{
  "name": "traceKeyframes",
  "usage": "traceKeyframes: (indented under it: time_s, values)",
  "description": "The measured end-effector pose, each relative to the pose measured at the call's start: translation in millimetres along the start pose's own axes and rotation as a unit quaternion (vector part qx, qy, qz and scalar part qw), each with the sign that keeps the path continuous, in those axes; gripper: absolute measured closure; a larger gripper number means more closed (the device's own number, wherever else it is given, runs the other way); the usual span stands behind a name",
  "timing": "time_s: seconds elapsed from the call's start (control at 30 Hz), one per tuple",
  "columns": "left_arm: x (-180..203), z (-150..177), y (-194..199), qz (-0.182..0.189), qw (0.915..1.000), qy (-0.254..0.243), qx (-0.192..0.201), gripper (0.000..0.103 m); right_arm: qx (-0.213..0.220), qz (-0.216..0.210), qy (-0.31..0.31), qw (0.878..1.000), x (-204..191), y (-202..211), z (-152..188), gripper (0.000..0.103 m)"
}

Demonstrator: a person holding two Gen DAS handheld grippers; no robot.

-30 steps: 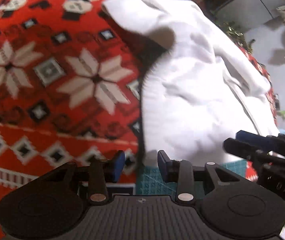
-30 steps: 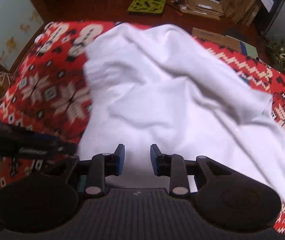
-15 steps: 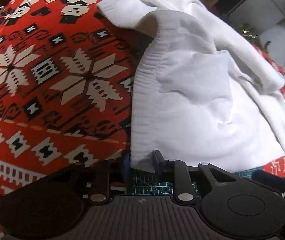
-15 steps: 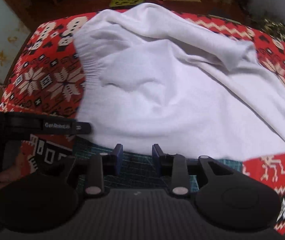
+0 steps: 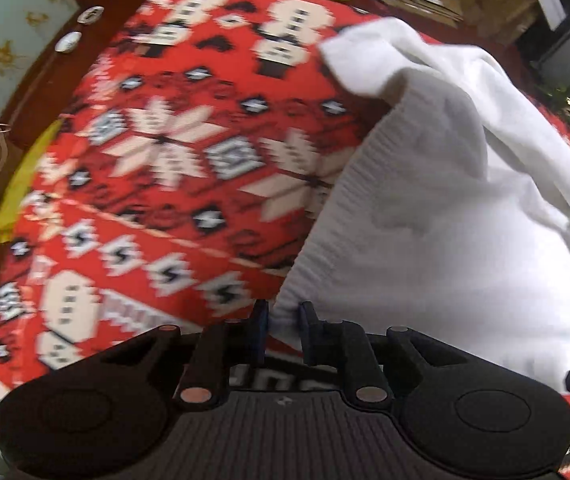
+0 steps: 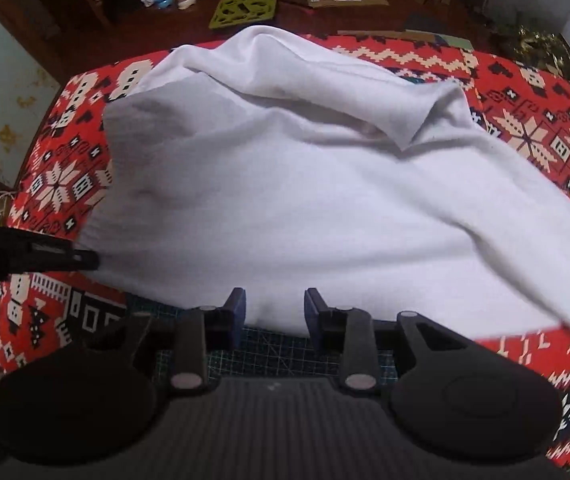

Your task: Fold clothes

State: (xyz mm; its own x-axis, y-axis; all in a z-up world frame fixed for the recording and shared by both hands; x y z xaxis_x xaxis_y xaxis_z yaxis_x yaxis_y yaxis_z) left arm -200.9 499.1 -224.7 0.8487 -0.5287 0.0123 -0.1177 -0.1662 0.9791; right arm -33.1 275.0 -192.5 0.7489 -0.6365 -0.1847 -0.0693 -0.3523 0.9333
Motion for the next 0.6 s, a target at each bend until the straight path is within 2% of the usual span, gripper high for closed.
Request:
traceKeyframes:
  time_s: [0.3, 0.6]
  values:
    - [-88.8, 0.7, 13.4, -0.079, 0.9963, 0.032, 0.000, 0.087, 0.002, -0.006, 0.002, 1.000, -10.0, -2.4, -0.3, 0.068]
    - [-156.6, 14.8, 14.1, -0.082, 0.9942, 0.070, -0.006, 0.087, -0.007, -0.021, 0.027, 0.999, -60.5, -19.5, -2.5, 0.068]
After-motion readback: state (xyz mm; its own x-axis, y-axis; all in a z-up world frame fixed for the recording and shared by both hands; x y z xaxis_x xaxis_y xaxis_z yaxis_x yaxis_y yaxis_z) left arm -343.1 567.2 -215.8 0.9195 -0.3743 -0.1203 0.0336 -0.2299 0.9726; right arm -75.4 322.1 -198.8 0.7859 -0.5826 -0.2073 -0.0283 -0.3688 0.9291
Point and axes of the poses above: each gripper's, at about its wrist camera, not at the fingertips, and y roughly against the way its jaws point, x to its right, z to its underside, the point moved 1 cm from there along -y, roughly the way its jaws point
